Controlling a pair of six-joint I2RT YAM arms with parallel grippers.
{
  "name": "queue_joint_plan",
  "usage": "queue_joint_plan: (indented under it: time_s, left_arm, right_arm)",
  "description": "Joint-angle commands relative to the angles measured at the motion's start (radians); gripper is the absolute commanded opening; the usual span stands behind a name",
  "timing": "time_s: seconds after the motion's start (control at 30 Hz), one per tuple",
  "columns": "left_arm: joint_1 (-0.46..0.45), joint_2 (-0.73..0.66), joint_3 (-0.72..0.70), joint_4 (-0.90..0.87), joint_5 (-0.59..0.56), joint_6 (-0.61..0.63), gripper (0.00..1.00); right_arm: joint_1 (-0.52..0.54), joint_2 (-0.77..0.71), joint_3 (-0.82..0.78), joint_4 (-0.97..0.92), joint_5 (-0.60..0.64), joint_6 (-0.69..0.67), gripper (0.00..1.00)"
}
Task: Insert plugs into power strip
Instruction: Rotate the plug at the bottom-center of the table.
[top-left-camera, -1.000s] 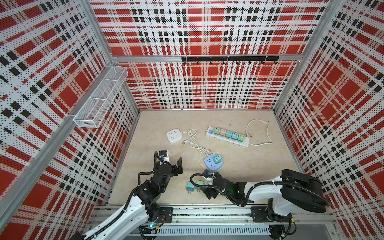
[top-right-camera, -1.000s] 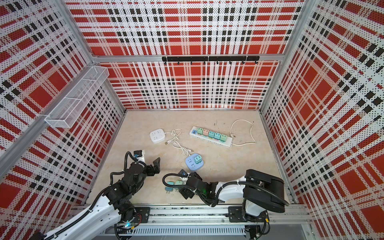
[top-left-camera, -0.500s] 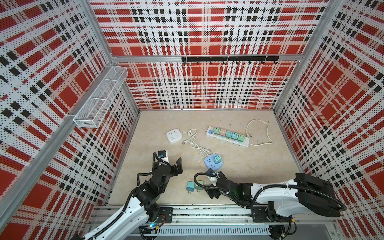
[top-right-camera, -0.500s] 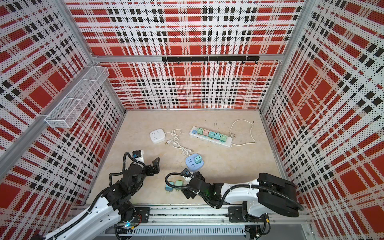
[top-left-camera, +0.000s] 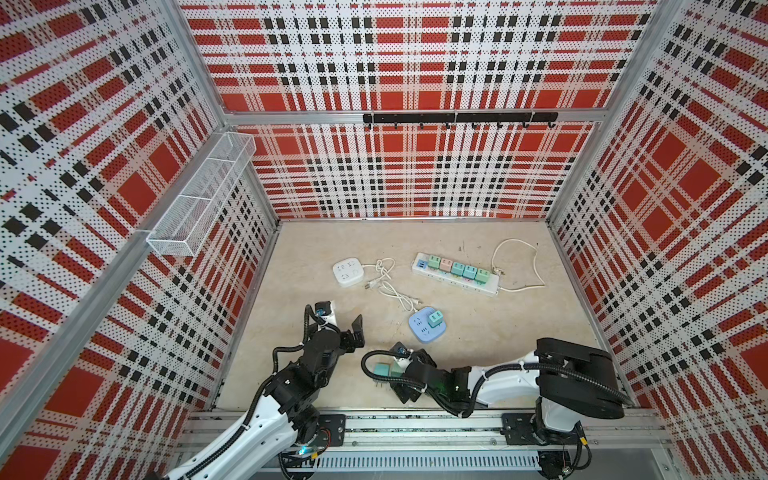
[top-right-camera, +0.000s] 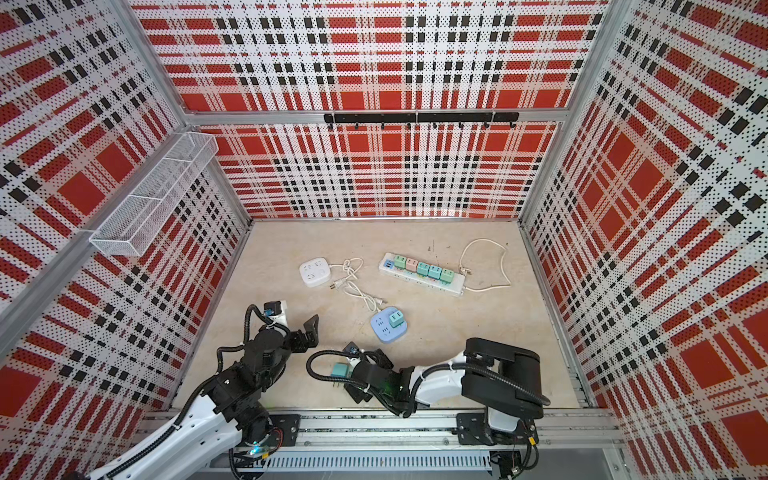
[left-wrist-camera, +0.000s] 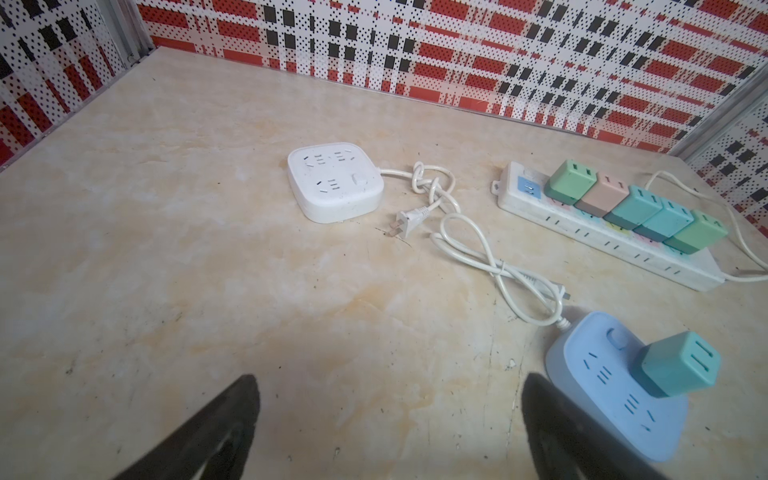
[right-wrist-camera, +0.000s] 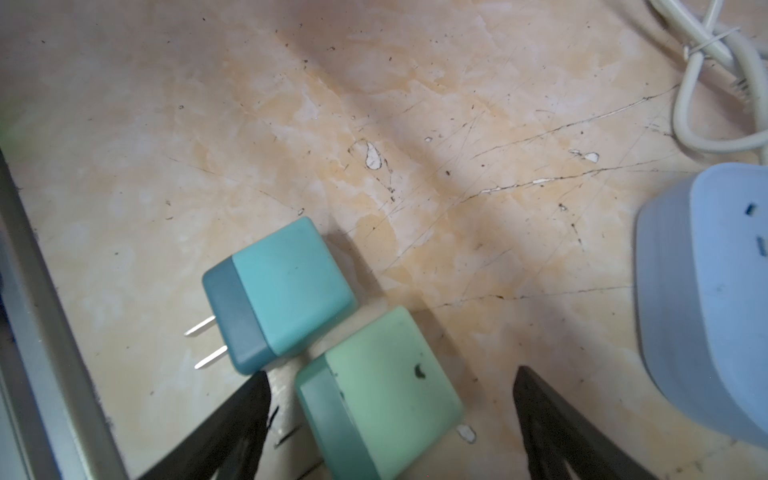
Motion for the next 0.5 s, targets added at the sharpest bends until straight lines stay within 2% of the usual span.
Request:
queue_joint_plan:
  time_s: [0.0, 0.23, 0.47]
  left_arm:
    - [0.009, -0.010, -0.011, -0.006, -0.006, -0.024, 0.99]
    - [0.009, -0.011, -0.011, -0.007, -0.003, -0.024, 0.99]
    - [0.011, -0.018, -0.011, -0.010, -0.004, -0.027, 0.99]
  right_arm:
    - [0.000, 0.007, -0.003, 0.031, 0.026, 0.035, 0.92]
    - [0.000, -0.038, -0.054, -0.034, 0.076, 0.064, 0.93]
    - [0.001, -0.165, -0.172, -0.038, 0.105, 0.105, 0.92]
